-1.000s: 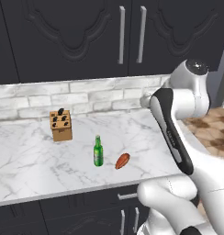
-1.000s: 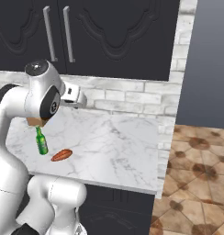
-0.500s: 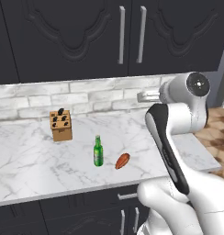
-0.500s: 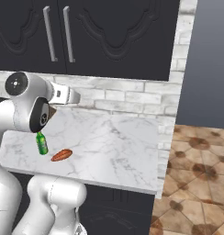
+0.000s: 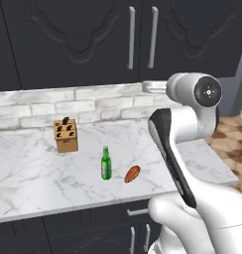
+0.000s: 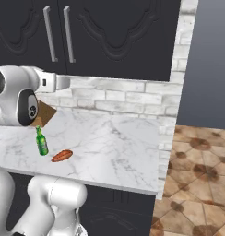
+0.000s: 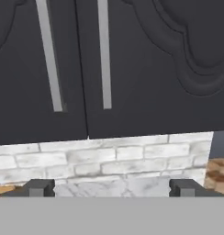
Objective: Pick the pan from the cabinet and place it on the stove. Then turn on the stove burner for the pan.
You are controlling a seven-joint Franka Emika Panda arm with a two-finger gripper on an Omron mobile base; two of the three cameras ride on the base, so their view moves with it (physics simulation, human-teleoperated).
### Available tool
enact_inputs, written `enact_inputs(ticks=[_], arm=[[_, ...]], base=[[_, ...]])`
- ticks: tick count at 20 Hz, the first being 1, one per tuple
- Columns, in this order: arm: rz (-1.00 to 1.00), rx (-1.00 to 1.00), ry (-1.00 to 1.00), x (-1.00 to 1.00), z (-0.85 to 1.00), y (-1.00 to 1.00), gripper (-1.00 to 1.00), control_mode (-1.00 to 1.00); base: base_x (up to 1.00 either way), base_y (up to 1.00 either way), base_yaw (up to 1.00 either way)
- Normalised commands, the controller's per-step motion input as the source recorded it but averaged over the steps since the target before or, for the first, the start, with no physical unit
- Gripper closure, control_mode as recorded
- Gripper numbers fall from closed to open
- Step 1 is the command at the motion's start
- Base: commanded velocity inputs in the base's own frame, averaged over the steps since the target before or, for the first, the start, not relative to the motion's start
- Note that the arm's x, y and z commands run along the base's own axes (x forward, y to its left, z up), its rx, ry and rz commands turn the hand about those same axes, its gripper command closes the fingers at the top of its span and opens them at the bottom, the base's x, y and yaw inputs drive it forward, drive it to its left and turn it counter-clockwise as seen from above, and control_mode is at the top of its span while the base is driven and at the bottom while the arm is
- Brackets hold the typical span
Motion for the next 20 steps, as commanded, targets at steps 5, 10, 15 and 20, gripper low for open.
enact_inputs(ticks=[5,10,15,20], arm=[[-0.03,0.0,-0.16,0.01,0.66,0.02,-1.0,-1.0],[0.0,0.03,-0.13,0.07,0.62,0.04,-1.0,-1.0],[0.0,0.05,-0.14,0.04,0.47,0.0,-1.0,-1.0],[0.0,0.01,-0.04,0.01,0.0,-0.05,-1.0,-1.0]], base=[[0.0,0.0,0.0],[0.0,0.0,0.0],[0.0,0.0,0.0],[0.0,0.0,0.0]])
